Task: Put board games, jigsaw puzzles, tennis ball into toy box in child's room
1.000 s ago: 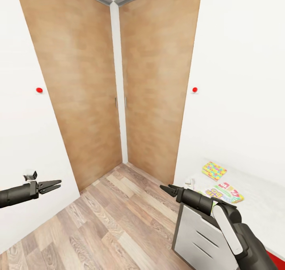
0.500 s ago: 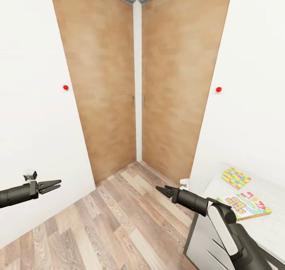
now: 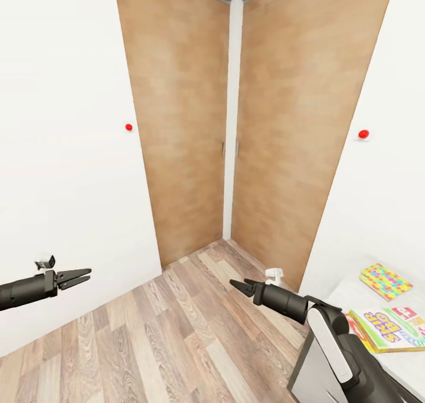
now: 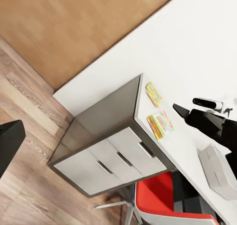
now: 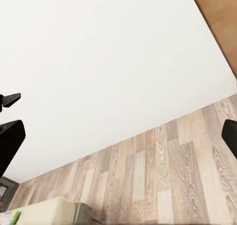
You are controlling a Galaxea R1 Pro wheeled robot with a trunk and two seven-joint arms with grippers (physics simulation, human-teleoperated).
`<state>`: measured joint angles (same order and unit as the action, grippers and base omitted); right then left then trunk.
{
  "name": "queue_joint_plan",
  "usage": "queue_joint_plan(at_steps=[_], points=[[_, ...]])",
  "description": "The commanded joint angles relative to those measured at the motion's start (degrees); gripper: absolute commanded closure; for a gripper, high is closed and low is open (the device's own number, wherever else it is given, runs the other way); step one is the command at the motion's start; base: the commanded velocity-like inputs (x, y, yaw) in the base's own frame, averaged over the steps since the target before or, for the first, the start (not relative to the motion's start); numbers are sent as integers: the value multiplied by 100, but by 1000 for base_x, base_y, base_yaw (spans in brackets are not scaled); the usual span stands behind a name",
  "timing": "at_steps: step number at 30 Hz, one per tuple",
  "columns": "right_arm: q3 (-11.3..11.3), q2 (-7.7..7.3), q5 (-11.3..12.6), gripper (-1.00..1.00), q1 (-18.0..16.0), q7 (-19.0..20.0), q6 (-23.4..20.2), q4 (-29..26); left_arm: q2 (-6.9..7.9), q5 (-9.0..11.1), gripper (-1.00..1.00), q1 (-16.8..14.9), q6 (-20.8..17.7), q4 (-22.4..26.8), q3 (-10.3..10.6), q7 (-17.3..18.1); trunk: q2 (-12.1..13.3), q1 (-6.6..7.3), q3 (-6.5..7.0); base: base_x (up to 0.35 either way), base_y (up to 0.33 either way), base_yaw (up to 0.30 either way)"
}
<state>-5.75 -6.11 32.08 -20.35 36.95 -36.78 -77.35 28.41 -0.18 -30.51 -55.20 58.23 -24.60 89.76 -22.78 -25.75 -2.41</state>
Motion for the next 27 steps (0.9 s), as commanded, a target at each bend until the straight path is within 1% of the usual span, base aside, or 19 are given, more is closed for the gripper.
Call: queue_joint_plan(at_steps=[1, 8, 12, 16, 21, 24, 27], points=[[-3, -5, 44, -100, -4, -12, -40, -5, -1, -10, -100, -7, -61, 0, 0, 24, -14, -4, -17, 0, -182, 282], [-10, -4, 44, -100, -4, -12, -38, -5, 0, -10, -100, -7, -61, -8, -1, 24, -14, -4, -42, 0, -230, 282], [-127, -4, 34, -100, -4, -12, -31, -3, -1, -10, -100, -7, -61, -12, -3, 24, -14, -4, -57, 0, -278, 282], [-178, -4, 32, -100, -4, -16, -21, -8, 2, -14, -100, -7, -61, -18, -17, 24, -14, -4, -70, 30, -267, 263], [-195, -4, 33, -100, -4, -20, -6, -3, 5, -17, -100, -7, -61, -21, -32, 24, -14, -4, -76, 119, -181, 89], [-197, -4, 34, -100, -4, -22, 0, -4, 6, -17, -100, -7, -61, -22, -36, 24, -14, -4, -77, 158, -82, 44], [-201, -4, 31, -100, -4, -35, 2, -4, 7, -17, -100, -7, -61, -22, -42, 24, -14, -4, -78, 181, 7, 155]])
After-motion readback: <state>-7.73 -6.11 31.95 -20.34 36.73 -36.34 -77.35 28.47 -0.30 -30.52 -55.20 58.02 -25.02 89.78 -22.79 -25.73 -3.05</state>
